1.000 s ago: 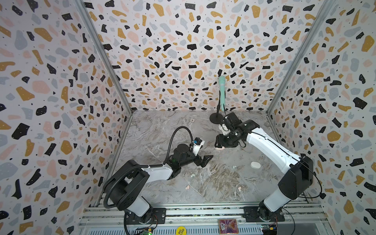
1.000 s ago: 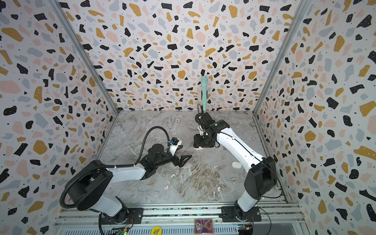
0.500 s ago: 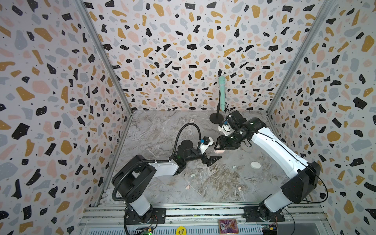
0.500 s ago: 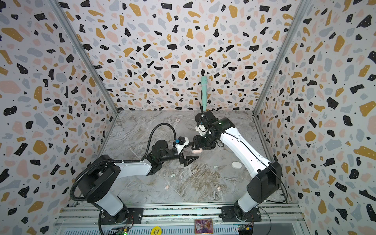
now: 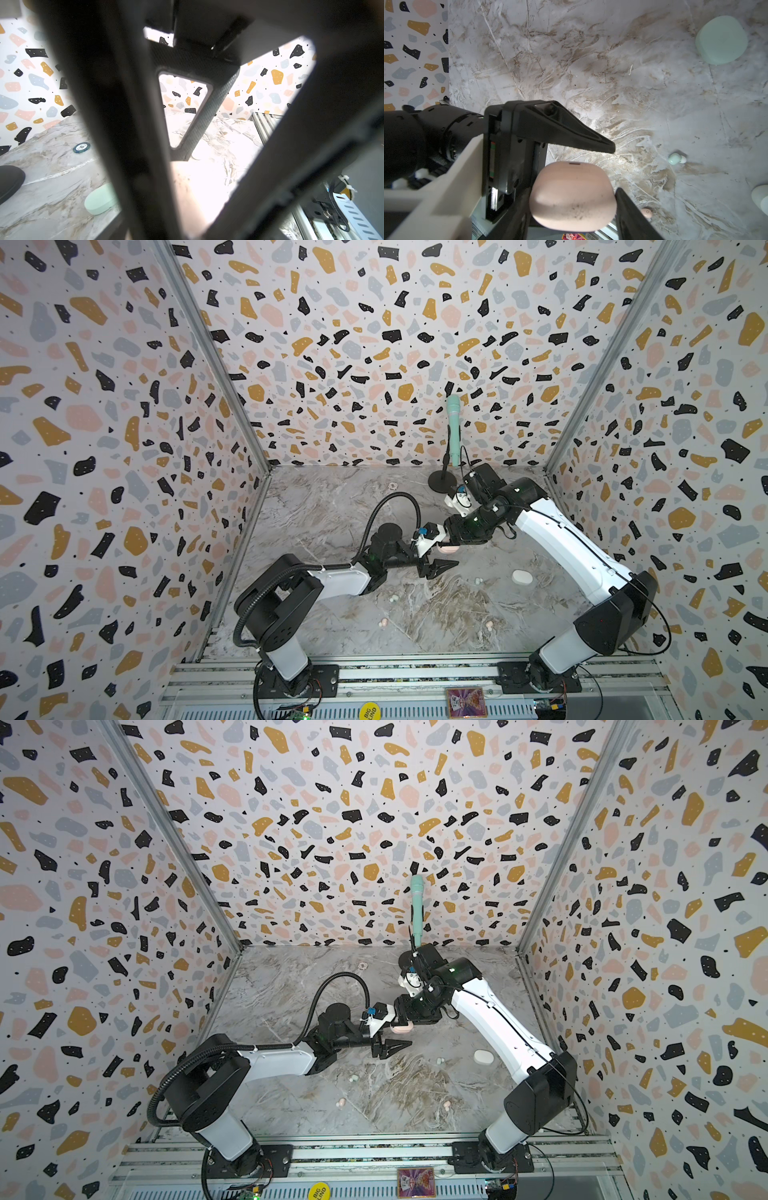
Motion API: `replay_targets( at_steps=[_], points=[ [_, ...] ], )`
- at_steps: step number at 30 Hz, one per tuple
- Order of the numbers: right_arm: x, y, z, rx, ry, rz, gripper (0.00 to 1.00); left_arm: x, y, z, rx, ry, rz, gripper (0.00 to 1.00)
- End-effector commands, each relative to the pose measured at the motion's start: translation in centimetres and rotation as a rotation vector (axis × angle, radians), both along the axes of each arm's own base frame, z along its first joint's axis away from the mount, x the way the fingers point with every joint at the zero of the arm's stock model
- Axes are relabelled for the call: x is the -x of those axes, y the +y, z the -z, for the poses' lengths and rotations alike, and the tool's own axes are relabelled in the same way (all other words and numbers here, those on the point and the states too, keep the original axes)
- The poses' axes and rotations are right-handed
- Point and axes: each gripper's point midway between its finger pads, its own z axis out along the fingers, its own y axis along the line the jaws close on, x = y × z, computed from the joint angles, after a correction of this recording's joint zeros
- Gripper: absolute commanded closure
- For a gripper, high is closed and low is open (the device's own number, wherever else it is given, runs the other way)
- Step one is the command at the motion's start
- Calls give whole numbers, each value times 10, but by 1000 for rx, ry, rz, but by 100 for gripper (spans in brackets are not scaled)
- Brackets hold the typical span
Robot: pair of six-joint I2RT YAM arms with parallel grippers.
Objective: Insert the wireless bluetooth earbuds into the charging case
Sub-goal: 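Close the left gripper on the pink case held by the right gripper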
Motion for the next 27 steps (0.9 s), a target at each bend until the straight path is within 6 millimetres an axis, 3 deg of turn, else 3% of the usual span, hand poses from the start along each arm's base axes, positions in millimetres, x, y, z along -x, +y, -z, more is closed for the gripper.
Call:
replay_targets(
  at_steps=[1,13,27],
  points=[
    [5,1,-19,-31,-31,-27,46,3,-6,-13,22,-46,33,30],
    [9,0,-13,-22,-12,-33,46,7,1,-32,88,-75,17,35],
    [8,0,-16,-28,-21,-36,47,6,-2,-29,73,-58,31,50]
  ],
)
